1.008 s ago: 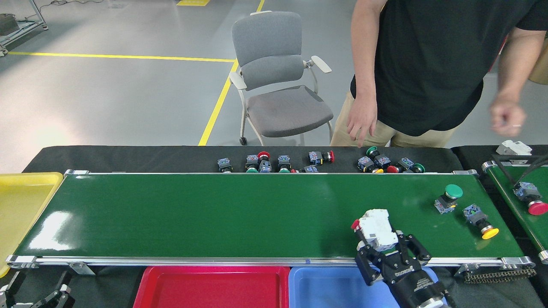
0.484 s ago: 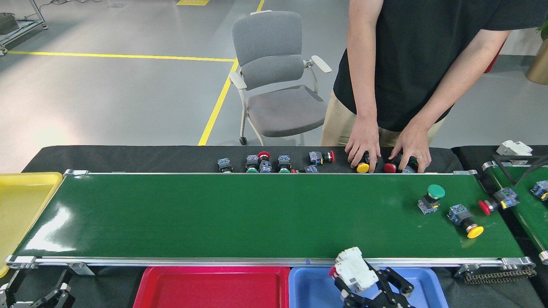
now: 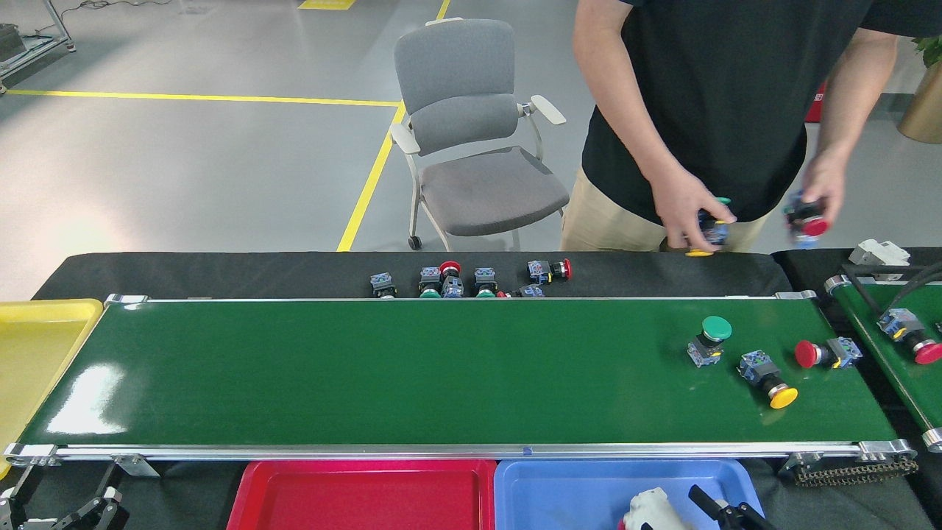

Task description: Pick switch part from conveyor to tray

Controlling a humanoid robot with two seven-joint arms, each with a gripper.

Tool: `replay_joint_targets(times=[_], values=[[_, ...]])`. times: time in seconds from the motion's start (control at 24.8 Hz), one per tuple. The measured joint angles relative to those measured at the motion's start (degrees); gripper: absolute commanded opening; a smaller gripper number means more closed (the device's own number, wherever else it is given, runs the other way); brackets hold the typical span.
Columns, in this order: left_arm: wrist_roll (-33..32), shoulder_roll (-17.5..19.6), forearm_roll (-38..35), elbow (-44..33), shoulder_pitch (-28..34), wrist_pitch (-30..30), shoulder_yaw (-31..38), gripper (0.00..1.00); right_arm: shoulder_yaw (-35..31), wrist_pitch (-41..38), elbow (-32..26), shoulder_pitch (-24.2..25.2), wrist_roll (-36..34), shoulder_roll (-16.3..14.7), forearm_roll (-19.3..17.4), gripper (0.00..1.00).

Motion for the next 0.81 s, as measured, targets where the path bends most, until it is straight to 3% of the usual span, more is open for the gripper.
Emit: replay_joint_targets(times=[0.12, 0.2, 0.24, 0.36, 0.48, 0.6, 0.81], values=[[0.0, 0.0, 0.0, 0.0, 0.0, 0.0, 0.0, 1.0, -2.2, 1.0, 0.0, -2.8, -0.1, 5.5, 0.0, 0.99], [0.0, 0.0, 0.0, 0.0, 0.0, 0.0, 0.0, 1.0, -2.4, 5.1, 0.0, -6.8, -0.3, 10.1, 0.0, 0.98], [0.0, 0.0, 0.0, 0.0, 0.0, 0.0, 0.0, 1.0, -2.4, 7.6, 0.0, -8.8, -0.3, 10.9, 0.1, 0.98], [0.0, 0.0, 0.0, 0.0, -0.1, 0.0, 0.0, 1.0, -1.6, 18.0, 0.0, -14.1, -0.3, 11.9, 2.4, 0.98], [0.0, 0.0, 0.0, 0.0, -0.4, 0.0, 0.0, 1.0, 4.5, 31.2, 0.0, -16.2, -0.1, 13.3, 7.0, 0.98], [0.0, 0.0, 0.0, 0.0, -0.4, 0.0, 0.0, 1.0, 12.0, 42.7, 0.0, -15.0, -0.1, 13.3, 11.5, 0.99], [0.0, 0.0, 0.0, 0.0, -0.4, 0.0, 0.0, 1.0, 15.0, 48.5, 0.0, -9.3, -0.9, 11.3, 12.7, 1.0]])
